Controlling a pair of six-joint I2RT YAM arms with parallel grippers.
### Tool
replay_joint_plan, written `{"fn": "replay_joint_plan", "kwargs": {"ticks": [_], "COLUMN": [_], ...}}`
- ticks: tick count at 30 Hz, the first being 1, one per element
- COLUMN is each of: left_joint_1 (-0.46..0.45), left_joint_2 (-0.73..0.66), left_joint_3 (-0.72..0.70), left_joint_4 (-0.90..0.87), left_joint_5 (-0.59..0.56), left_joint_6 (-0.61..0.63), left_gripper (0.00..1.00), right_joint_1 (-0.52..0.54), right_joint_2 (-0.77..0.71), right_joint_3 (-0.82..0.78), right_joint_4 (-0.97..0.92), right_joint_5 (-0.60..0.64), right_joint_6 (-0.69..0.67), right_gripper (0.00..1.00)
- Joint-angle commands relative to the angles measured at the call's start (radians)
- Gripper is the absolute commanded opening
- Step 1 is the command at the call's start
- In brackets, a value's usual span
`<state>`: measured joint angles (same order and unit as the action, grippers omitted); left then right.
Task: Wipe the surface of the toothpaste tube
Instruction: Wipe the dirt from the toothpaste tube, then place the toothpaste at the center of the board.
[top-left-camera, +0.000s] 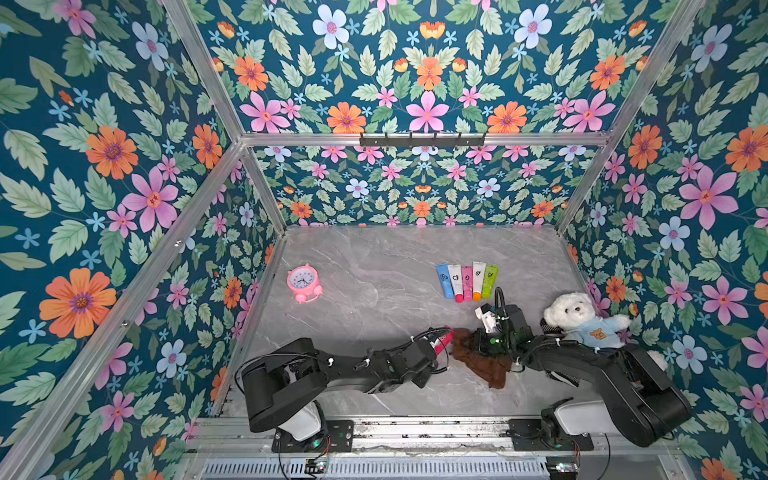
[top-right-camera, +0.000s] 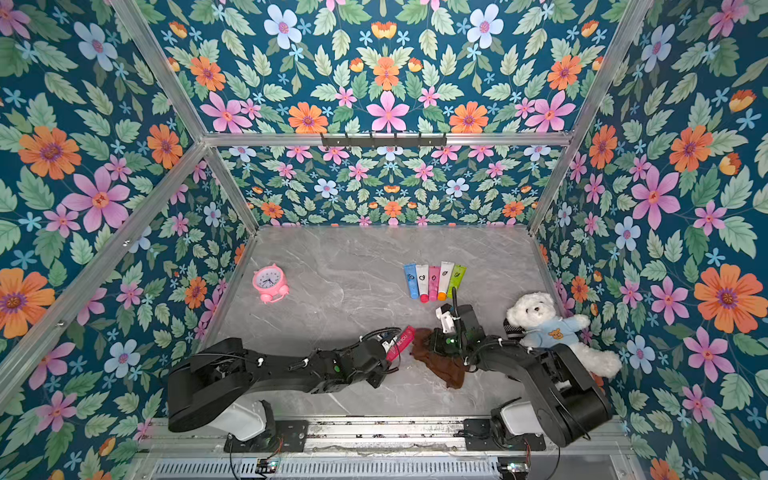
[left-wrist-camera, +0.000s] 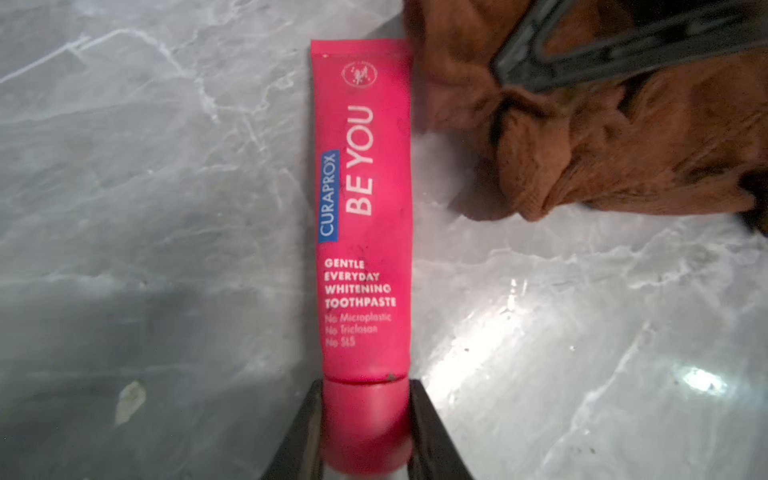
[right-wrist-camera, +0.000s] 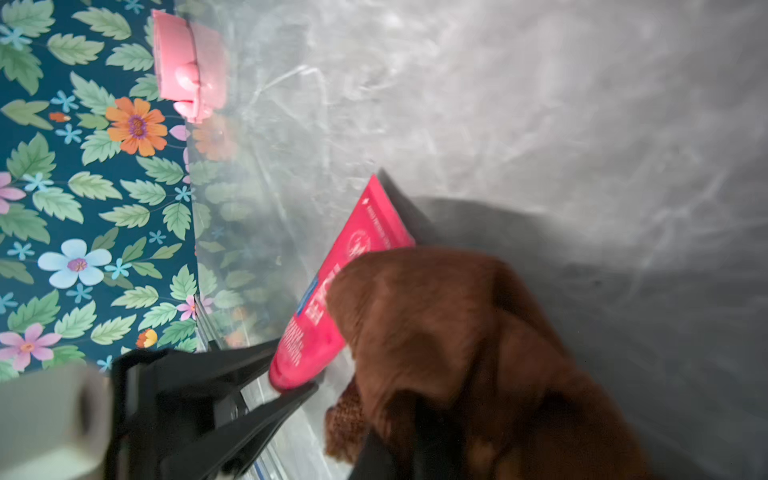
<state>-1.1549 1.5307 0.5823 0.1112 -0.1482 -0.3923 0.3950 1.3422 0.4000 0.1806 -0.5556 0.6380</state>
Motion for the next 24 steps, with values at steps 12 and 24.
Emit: {"fn": "replay_joint_plan", "kwargs": {"ticks": [12,24], "left_joint_1": [0.370,0.816], "left_joint_2": [-0.111,0.022], "left_joint_3": [0.102,0.298], "left_joint_4": [-0.228,-0.298], "left_joint_5": [-0.053,0.037], "left_joint_6": [0.013,0.271], "left_gripper": [0.00,0.00], "right_joint_1": [-0.001,0.015], "right_joint_2": [-0.214,-0.236], "right_joint_3": [-0.003,-0.030], "right_joint_4": [-0.308,-0.285], "right_joint_5": [-0.075,-0.141], "right_joint_6": [-0.131,-0.128], "right_gripper": [0.00,0.00]}}
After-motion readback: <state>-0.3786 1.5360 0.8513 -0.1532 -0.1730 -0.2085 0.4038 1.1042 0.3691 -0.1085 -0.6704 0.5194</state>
